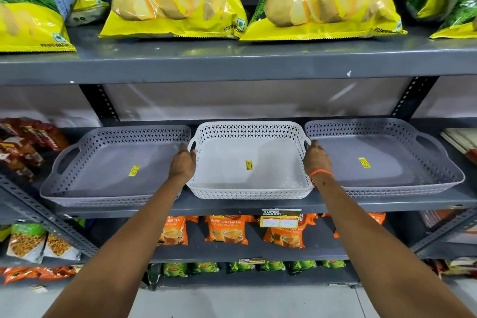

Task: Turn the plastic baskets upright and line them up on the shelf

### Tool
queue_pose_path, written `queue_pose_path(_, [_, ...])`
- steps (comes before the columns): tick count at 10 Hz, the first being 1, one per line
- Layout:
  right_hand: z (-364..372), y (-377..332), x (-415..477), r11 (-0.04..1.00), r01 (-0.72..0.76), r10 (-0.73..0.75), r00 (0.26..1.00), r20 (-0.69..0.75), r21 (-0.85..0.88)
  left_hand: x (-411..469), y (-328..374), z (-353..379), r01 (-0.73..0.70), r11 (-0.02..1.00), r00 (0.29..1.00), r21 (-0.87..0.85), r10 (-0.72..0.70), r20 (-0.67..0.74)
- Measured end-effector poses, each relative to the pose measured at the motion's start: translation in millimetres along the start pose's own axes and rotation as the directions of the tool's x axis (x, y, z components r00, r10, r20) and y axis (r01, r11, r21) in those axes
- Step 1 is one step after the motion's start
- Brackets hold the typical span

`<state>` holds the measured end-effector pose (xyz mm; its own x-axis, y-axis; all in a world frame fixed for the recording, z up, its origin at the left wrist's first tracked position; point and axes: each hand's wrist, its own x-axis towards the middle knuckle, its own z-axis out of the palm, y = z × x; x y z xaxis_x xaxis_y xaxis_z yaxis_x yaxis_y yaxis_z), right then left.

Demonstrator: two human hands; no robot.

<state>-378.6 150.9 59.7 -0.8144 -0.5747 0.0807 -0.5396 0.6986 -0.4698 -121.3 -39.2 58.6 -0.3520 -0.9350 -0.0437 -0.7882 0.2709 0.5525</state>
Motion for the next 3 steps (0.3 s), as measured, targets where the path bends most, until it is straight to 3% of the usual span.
queue_pose_path(1, [-1, -2, -1, 0.997, 0.001, 0.001, 1.000, 0.028, -0.077, -12, 7, -3, -0.022, 0.982, 0.999, 0.188, 0.030, -0.042])
queue_pose_path(2, [-12, -18, -15, 0.989, 0.056, -0.055, 0.998, 0.011, -0.138, -45, 45, -5, -0.191, 0.914, 0.979, 0.358, 0.203, 0.006])
queue_pose_path(3, [-28, -30, -26, 0.970, 0.211, -0.192, 0.969, 0.153, -0.118, -67, 72, -9, -0.320, 0.892, 0.946, 0.319, 0.284, 0.157])
